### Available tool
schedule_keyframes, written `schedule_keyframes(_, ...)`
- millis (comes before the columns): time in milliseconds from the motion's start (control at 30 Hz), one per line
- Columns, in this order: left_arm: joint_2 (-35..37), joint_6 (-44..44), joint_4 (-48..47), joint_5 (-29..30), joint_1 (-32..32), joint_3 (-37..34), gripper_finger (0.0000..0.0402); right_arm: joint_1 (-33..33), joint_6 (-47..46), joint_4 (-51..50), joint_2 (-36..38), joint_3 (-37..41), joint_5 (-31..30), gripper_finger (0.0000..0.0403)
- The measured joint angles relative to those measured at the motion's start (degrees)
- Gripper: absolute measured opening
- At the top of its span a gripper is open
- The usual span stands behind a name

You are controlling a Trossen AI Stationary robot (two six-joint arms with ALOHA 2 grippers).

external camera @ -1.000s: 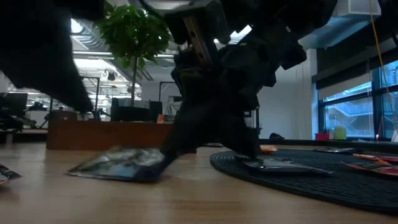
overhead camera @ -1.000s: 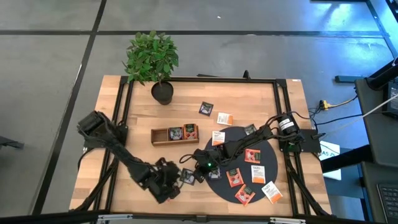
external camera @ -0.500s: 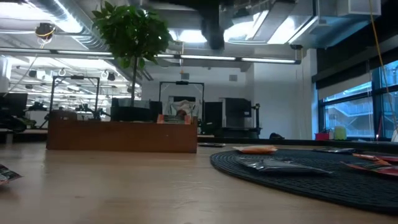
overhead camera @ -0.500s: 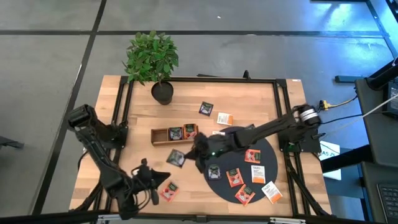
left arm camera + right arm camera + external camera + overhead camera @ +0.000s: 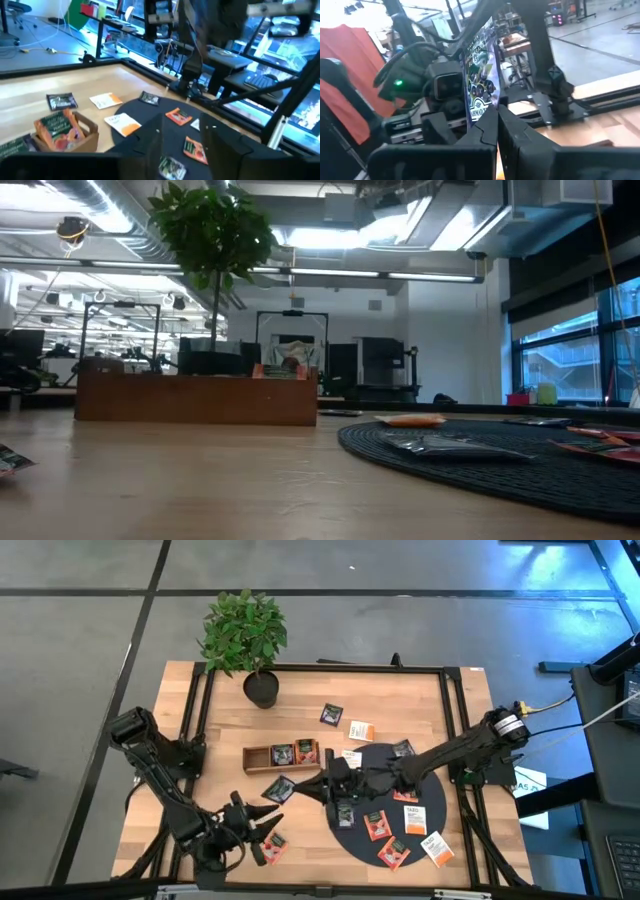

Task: Pick & Place Tea
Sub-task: Put the purple tea bag into the middle section of the wooden organizer

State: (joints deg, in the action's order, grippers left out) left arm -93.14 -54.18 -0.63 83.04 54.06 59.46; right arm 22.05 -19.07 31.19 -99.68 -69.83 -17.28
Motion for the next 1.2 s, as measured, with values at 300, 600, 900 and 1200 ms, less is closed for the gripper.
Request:
schedule_keyframes(300, 0.09, 8.46, 13.31, -3.29, -4.46, 0.07, 0.0185, 1.46, 2.29, 0.06, -1.41, -0.03, -2.86, 0.0005)
schedule_keyframes(600, 0.09, 15.67, 20.62, -1.38, -5.04, 0.07, 0.0173, 1.46, 1.75, 0.17, -1.57, 0.01, -2.76, 0.0005)
schedule_keyframes(900, 0.09, 28.79, 30.44, 1.06, -5.04, 0.07, 0.0118, 1.46, 2.94, 0.82, -1.57, 0.01, -2.62, 0.0006)
schedule_keyframes(1200, 0.09, 31.44, 30.91, 1.08, -5.04, 0.07, 0.0041, 1.46, 2.88, 0.77, -1.57, 0.01, -2.62, 0.0006)
